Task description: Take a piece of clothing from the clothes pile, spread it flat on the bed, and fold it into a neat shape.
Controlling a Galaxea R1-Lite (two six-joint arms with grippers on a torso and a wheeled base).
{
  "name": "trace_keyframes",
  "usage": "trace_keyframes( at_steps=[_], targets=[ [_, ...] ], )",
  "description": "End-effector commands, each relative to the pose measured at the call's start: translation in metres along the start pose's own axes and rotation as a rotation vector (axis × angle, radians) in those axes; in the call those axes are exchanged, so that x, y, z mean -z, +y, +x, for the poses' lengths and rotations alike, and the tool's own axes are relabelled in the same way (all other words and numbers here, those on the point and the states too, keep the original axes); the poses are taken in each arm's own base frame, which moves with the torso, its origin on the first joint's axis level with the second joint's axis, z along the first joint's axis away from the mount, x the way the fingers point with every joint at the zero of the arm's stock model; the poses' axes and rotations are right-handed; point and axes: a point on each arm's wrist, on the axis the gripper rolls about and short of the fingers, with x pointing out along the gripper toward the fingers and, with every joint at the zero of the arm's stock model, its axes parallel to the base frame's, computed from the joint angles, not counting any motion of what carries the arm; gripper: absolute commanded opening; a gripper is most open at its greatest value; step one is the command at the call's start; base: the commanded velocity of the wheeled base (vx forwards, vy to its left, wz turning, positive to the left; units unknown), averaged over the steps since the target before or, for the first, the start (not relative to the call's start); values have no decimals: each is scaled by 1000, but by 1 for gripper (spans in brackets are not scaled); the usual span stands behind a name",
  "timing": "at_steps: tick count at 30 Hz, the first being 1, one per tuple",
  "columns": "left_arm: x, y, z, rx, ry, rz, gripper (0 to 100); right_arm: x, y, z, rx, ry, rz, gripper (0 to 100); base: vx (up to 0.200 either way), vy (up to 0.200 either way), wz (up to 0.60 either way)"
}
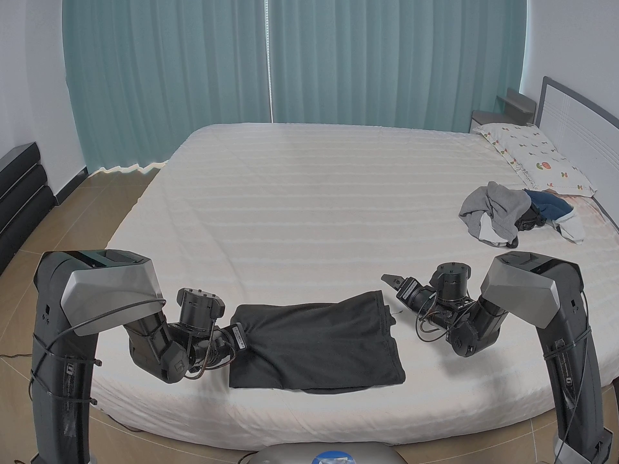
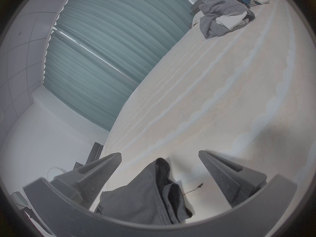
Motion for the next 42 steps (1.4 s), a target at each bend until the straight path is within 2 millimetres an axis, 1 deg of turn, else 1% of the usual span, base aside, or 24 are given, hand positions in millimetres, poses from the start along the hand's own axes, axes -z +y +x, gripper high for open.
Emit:
trace_keyframes(
  at_steps=[1, 4, 5, 13, 16, 19, 25, 28, 32, 35, 36, 37, 38, 39, 42],
  targets=[
    [-1, -1, -1, 2, -2, -1, 0, 0, -1, 0, 2, 2, 0, 100, 0, 0, 0],
    [0, -2, -3, -3, -2, 2, 0, 0, 0, 0, -1, 0, 0, 100, 0, 0, 0],
    [0, -2, -3, -3, -2, 2, 100, 0, 0, 0, -1, 0, 0, 100, 0, 0, 0],
    [-1, -1, -5, -13, -8, -1, 100, 1, -1, 0, 0, 1, 0, 100, 0, 0, 0],
    [-5, 1, -5, -24, -14, -8, 100, 1, -1, 0, 0, 1, 0, 100, 0, 0, 0],
    [-13, 3, -10, -25, -29, -22, 100, 1, -1, 0, 0, 1, 0, 100, 0, 0, 0],
    [-14, 0, -12, -17, -42, -23, 100, 1, -1, 0, 1, -1, -3, 100, 0, 0, 0],
    [-21, -1, -19, -17, -65, -27, 100, -4, 4, -2, -2, -13, -16, 100, 0, 0, 0],
    [-36, -9, -35, -24, -147, -25, 100, -18, 24, -19, -13, -39, -61, 100, 0, 0, 0],
    [-40, -10, -38, -61, -195, -29, 100, -19, 27, -26, -2, -45, -127, 100, 0, 0, 0],
    [-46, -13, -44, -82, -240, -33, 100, -20, 28, -39, 39, -64, -207, 100, 0, 0, 0],
    [-47, -13, -45, -82, -244, -34, 100, -20, 28, -41, 45, -67, -214, 100, 0, 0, 0],
    [-54, -18, -54, -81, -288, -39, 100, -21, 31, -59, 83, -85, -288, 100, 0, 0, 0],
    [-61, -22, -61, -71, -323, -41, 100, -25, 37, -71, 83, -105, -315, 100, 0, 0, 0],
    [-72, -29, -81, -54, -400, -26, 100, -33, 51, -108, 72, -128, -343, 100, 0, 0, 0]
  ],
)
